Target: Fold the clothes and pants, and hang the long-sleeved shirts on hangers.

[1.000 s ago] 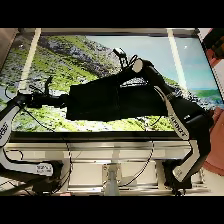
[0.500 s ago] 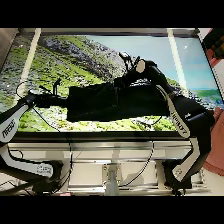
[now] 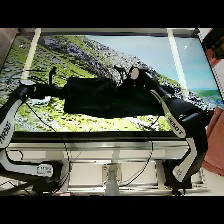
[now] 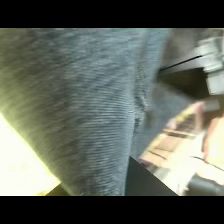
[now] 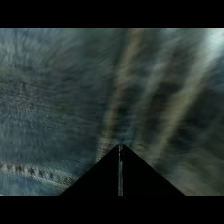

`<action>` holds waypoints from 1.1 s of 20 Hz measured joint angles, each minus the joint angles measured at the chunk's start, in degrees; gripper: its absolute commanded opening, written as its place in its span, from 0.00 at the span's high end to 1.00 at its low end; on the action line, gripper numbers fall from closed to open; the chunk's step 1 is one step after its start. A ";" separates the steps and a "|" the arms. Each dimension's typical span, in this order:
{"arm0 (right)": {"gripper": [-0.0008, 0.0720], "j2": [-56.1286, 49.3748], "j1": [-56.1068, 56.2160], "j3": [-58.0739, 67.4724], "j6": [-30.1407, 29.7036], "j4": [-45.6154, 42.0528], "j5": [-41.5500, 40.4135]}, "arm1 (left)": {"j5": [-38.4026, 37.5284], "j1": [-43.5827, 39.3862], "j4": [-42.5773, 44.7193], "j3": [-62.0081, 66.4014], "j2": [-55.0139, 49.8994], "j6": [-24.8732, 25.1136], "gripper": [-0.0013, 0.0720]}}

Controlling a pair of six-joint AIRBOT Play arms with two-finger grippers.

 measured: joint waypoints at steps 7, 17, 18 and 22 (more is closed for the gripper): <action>0.93 -1.03 10.01 -0.90 2.75 10.16 -15.50 | -7.21 4.66 0.28 7.63 7.19 -6.12 0.95; 0.93 2.43 1.81 -0.98 3.19 10.40 -9.75 | -0.44 -5.01 8.70 13.35 9.25 -10.23 0.95; 0.93 3.26 -0.09 -0.98 3.17 9.79 -7.69 | 1.22 -7.45 12.28 15.02 9.27 -11.32 0.95; 0.93 7.23 -8.15 -0.98 2.62 7.52 -0.74 | 9.05 -17.00 21.84 19.56 9.22 -15.15 0.95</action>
